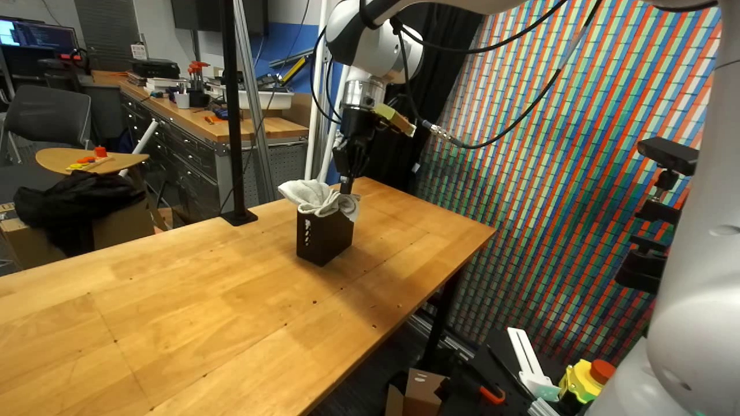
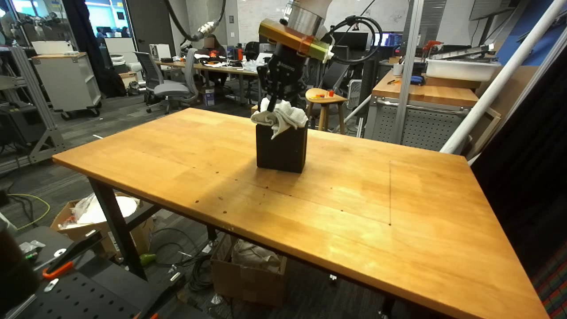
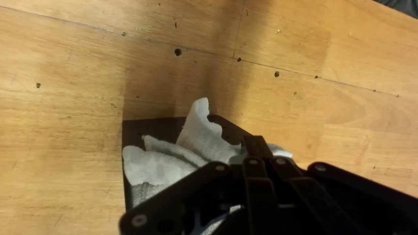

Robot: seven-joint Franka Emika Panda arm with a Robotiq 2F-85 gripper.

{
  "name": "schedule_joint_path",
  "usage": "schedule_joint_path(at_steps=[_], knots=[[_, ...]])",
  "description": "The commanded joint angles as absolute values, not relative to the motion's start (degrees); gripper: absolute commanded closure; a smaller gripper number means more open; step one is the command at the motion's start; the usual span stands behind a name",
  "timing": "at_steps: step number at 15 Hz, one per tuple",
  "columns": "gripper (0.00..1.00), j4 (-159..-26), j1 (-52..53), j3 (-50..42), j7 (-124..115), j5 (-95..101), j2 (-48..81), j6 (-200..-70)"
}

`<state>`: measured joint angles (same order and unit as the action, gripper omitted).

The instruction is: Pick up the cloth and put it in the box

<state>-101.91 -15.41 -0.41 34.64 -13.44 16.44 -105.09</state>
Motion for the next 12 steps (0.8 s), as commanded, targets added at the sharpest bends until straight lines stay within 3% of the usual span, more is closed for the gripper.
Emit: schedule_joint_path(at_steps=[1,12], knots=[[1.00,-103.9,-14.1,-1.3,35.2,-14.7,14.9,-106.4],[1.00,-102.7,-13.5,-1.1,35.2,-14.9,16.7,-106.0]])
